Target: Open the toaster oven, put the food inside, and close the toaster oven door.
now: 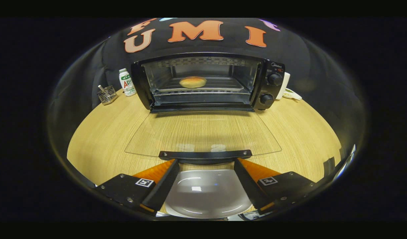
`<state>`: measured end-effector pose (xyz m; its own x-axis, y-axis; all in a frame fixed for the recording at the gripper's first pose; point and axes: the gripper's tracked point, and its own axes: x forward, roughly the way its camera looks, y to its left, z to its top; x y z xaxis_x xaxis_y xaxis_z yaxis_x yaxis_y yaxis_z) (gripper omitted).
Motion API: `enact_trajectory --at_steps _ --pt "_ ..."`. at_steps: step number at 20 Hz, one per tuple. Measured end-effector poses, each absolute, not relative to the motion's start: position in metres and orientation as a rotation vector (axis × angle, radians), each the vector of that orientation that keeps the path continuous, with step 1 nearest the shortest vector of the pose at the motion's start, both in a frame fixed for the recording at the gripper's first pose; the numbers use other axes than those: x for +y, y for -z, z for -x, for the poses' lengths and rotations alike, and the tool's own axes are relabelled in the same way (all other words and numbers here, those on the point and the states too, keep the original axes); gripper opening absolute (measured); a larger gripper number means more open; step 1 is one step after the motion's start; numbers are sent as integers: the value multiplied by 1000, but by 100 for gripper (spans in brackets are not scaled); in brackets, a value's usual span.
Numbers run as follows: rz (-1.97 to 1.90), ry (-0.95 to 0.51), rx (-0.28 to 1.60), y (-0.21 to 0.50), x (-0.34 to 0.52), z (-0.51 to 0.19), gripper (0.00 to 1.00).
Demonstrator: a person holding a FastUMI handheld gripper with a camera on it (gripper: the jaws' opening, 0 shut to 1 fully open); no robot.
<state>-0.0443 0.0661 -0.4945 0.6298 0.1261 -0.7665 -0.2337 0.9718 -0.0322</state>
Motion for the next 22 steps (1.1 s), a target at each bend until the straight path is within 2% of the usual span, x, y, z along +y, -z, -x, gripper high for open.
enact_trajectory --at_steps 22 --pt "84 -227 651 373 82 -21 100"
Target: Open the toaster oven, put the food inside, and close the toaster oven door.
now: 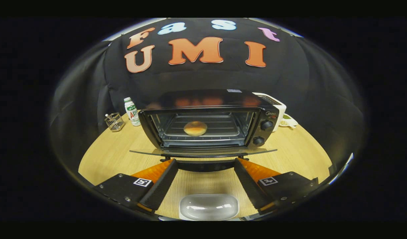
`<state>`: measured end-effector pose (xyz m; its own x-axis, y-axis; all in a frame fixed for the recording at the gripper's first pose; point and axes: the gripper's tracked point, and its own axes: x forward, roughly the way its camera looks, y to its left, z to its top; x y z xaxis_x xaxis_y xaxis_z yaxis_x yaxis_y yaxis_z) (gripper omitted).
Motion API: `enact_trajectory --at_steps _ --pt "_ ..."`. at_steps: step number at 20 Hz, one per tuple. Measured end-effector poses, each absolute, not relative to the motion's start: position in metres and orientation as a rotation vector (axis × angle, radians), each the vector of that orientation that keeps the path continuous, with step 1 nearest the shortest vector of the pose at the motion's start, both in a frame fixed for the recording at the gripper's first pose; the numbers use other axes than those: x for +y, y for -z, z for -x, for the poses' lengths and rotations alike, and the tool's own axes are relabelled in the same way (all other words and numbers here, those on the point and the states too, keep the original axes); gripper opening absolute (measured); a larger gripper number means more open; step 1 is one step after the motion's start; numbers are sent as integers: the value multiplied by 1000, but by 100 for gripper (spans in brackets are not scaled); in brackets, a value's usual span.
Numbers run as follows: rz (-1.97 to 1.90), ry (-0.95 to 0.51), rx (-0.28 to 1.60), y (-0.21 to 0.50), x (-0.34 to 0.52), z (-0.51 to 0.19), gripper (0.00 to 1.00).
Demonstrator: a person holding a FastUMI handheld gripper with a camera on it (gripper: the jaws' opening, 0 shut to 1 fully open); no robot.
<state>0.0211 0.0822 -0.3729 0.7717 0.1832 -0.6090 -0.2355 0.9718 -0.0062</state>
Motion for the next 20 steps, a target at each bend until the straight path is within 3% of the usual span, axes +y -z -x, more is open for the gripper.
enact_trajectory --at_steps 20 --pt "64 -255 543 326 115 -89 100"
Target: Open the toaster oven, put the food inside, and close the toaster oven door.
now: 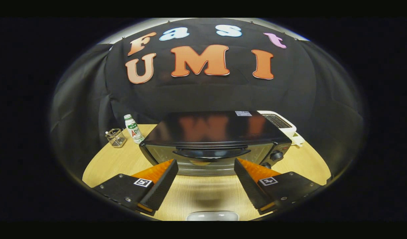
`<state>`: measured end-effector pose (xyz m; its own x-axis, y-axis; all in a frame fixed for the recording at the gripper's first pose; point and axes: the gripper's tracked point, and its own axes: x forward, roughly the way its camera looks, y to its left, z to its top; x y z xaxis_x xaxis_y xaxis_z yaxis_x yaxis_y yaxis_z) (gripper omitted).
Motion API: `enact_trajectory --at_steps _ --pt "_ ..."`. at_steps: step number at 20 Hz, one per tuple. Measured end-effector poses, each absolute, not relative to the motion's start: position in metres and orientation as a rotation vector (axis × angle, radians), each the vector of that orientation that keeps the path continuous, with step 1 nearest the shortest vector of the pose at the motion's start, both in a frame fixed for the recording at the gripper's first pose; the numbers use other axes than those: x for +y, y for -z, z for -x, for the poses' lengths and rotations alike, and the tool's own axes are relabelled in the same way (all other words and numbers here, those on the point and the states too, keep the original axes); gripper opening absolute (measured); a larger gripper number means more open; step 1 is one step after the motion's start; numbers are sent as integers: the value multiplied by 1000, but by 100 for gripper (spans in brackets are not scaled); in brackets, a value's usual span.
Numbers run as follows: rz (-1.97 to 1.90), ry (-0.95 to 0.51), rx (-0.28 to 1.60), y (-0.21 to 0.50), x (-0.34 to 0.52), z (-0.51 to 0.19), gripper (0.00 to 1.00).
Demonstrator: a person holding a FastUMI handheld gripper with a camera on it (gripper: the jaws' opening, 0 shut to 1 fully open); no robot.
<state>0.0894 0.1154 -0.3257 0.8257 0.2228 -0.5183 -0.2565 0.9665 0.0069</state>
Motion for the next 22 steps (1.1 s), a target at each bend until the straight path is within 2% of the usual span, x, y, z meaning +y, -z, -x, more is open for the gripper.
enact_trajectory --at_steps 3,16,22 --pt "61 -259 523 302 115 -92 100" --pt "29 -240 248 114 103 -105 100" --pt "67 -217 183 59 89 -103 100"
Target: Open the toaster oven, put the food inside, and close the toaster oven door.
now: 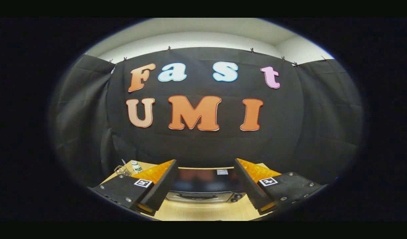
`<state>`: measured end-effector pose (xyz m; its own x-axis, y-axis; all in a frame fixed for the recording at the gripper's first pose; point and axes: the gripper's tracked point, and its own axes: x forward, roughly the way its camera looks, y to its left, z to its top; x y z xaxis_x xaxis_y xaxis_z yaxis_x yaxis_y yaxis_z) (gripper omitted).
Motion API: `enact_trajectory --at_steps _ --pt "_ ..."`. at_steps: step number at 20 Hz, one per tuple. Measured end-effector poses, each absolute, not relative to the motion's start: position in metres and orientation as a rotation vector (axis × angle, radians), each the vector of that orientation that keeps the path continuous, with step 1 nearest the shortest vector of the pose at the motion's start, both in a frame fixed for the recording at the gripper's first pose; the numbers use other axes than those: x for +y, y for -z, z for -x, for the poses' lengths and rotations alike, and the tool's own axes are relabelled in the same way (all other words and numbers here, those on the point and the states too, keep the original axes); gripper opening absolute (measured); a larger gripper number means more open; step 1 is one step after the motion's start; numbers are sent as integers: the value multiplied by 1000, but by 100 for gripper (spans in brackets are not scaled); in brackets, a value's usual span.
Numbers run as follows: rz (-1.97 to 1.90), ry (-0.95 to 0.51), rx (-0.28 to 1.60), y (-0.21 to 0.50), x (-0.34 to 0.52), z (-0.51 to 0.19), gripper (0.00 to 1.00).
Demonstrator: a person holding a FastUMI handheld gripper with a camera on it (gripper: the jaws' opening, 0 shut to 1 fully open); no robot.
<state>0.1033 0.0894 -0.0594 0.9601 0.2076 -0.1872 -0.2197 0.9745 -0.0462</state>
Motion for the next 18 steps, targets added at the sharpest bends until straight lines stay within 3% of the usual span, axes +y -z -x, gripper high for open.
enact_trajectory --at_steps 5,18 --pt "77 -228 147 33 95 -99 100" --pt "62 -263 159 42 111 -101 100"
